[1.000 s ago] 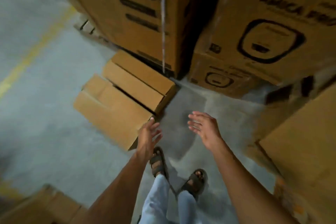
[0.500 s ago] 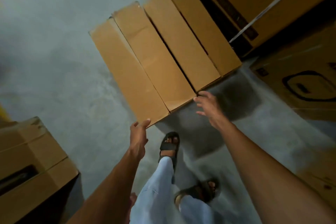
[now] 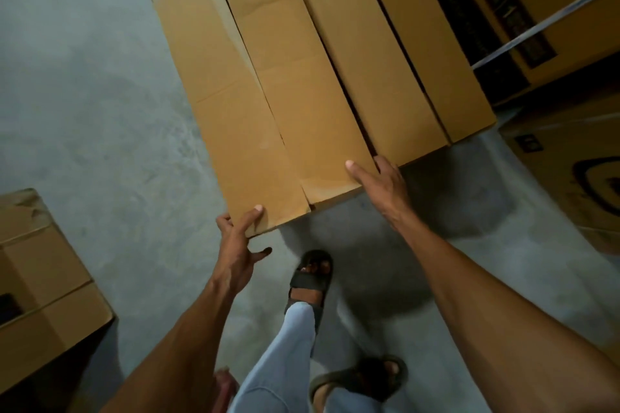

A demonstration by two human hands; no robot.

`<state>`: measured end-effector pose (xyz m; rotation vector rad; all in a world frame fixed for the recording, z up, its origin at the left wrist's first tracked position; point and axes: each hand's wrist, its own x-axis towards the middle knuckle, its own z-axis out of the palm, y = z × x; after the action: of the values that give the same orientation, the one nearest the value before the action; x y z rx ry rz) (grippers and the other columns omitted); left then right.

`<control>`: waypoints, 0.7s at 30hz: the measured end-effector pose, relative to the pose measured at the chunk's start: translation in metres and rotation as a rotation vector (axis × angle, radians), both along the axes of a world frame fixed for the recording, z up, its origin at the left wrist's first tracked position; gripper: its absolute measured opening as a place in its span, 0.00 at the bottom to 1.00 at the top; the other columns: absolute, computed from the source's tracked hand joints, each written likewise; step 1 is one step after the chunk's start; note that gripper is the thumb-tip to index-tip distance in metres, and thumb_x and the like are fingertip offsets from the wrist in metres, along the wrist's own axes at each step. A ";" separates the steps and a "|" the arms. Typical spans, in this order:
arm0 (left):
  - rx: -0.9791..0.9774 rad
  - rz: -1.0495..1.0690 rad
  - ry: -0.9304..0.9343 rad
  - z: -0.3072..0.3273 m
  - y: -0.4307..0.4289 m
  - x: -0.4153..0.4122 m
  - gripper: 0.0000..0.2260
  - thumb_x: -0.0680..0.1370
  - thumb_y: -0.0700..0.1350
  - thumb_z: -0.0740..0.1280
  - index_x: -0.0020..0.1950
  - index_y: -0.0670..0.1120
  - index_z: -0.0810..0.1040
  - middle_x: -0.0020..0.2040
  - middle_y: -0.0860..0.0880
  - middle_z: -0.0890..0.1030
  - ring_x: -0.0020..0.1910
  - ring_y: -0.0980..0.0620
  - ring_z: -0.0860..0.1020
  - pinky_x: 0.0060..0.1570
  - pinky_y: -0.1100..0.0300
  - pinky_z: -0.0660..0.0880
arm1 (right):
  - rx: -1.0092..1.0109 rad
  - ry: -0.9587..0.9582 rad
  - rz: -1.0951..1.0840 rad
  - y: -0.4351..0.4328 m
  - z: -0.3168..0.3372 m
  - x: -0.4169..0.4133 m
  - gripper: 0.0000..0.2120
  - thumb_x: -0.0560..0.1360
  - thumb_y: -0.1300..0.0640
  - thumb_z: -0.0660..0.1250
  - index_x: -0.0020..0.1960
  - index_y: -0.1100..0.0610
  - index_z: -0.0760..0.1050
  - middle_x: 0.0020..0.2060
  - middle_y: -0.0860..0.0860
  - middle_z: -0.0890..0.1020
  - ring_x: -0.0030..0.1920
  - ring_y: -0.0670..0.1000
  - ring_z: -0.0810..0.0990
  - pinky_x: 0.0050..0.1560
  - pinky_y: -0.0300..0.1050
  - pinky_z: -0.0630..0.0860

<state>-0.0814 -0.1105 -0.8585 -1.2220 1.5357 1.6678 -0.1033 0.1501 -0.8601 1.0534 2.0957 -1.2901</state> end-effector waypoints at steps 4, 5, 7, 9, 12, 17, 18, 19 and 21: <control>0.015 0.016 0.152 0.055 -0.013 -0.031 0.18 0.79 0.45 0.70 0.60 0.49 0.62 0.62 0.46 0.73 0.60 0.45 0.77 0.49 0.31 0.80 | -0.041 0.148 -0.082 -0.014 0.051 -0.026 0.38 0.77 0.36 0.66 0.80 0.51 0.61 0.78 0.55 0.64 0.76 0.57 0.65 0.69 0.53 0.68; -0.009 0.006 0.174 0.070 -0.014 -0.039 0.19 0.79 0.46 0.71 0.61 0.49 0.62 0.61 0.46 0.73 0.59 0.45 0.77 0.49 0.30 0.79 | -0.045 0.182 -0.098 -0.018 0.067 -0.034 0.36 0.77 0.38 0.67 0.80 0.51 0.62 0.78 0.55 0.65 0.75 0.57 0.66 0.67 0.51 0.69; -0.029 0.013 0.188 0.100 -0.017 -0.054 0.21 0.79 0.47 0.71 0.63 0.49 0.61 0.59 0.44 0.71 0.58 0.45 0.76 0.51 0.28 0.78 | -0.043 0.233 -0.122 -0.024 0.098 -0.049 0.33 0.78 0.42 0.70 0.78 0.50 0.65 0.76 0.55 0.67 0.73 0.56 0.68 0.63 0.46 0.70; -0.008 0.044 0.186 0.130 -0.020 -0.063 0.22 0.79 0.45 0.72 0.64 0.49 0.60 0.58 0.44 0.70 0.56 0.45 0.76 0.53 0.28 0.77 | -0.042 0.259 -0.116 -0.028 0.131 -0.060 0.30 0.78 0.44 0.70 0.76 0.49 0.66 0.75 0.55 0.69 0.71 0.57 0.70 0.61 0.47 0.72; 0.006 0.061 0.183 0.180 -0.027 -0.063 0.25 0.79 0.45 0.72 0.68 0.48 0.59 0.59 0.43 0.69 0.56 0.44 0.76 0.54 0.31 0.78 | -0.019 0.250 -0.071 -0.033 0.182 -0.067 0.30 0.77 0.42 0.71 0.75 0.48 0.67 0.73 0.56 0.71 0.68 0.59 0.73 0.61 0.59 0.78; -0.028 0.057 0.258 0.288 -0.040 -0.067 0.28 0.78 0.45 0.72 0.71 0.45 0.60 0.60 0.43 0.69 0.58 0.44 0.75 0.54 0.34 0.78 | 0.015 0.316 -0.054 -0.043 0.293 -0.069 0.30 0.77 0.41 0.70 0.75 0.48 0.68 0.72 0.55 0.71 0.69 0.59 0.72 0.62 0.60 0.77; -0.027 0.053 0.290 0.314 -0.043 -0.069 0.27 0.78 0.45 0.73 0.70 0.45 0.60 0.59 0.43 0.70 0.56 0.45 0.75 0.52 0.35 0.78 | 0.010 0.339 -0.057 -0.046 0.319 -0.068 0.30 0.77 0.41 0.70 0.75 0.48 0.68 0.72 0.55 0.71 0.68 0.59 0.72 0.62 0.61 0.78; -0.027 0.048 0.330 0.342 -0.045 -0.071 0.25 0.78 0.45 0.73 0.67 0.45 0.61 0.57 0.44 0.71 0.54 0.46 0.75 0.49 0.38 0.79 | 0.006 0.372 -0.059 -0.048 0.345 -0.068 0.30 0.76 0.40 0.70 0.74 0.48 0.68 0.72 0.55 0.72 0.68 0.59 0.72 0.61 0.62 0.78; -0.032 0.038 0.414 0.401 -0.049 -0.071 0.21 0.78 0.44 0.72 0.62 0.46 0.62 0.54 0.45 0.72 0.49 0.48 0.75 0.39 0.46 0.78 | -0.001 0.428 -0.067 -0.053 0.405 -0.065 0.32 0.74 0.36 0.70 0.74 0.46 0.69 0.72 0.54 0.71 0.67 0.59 0.73 0.60 0.64 0.78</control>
<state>-0.1522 -0.1591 -0.4580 -0.9644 1.7919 2.0203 -0.1683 0.0967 -0.4552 0.9137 2.3783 -1.6702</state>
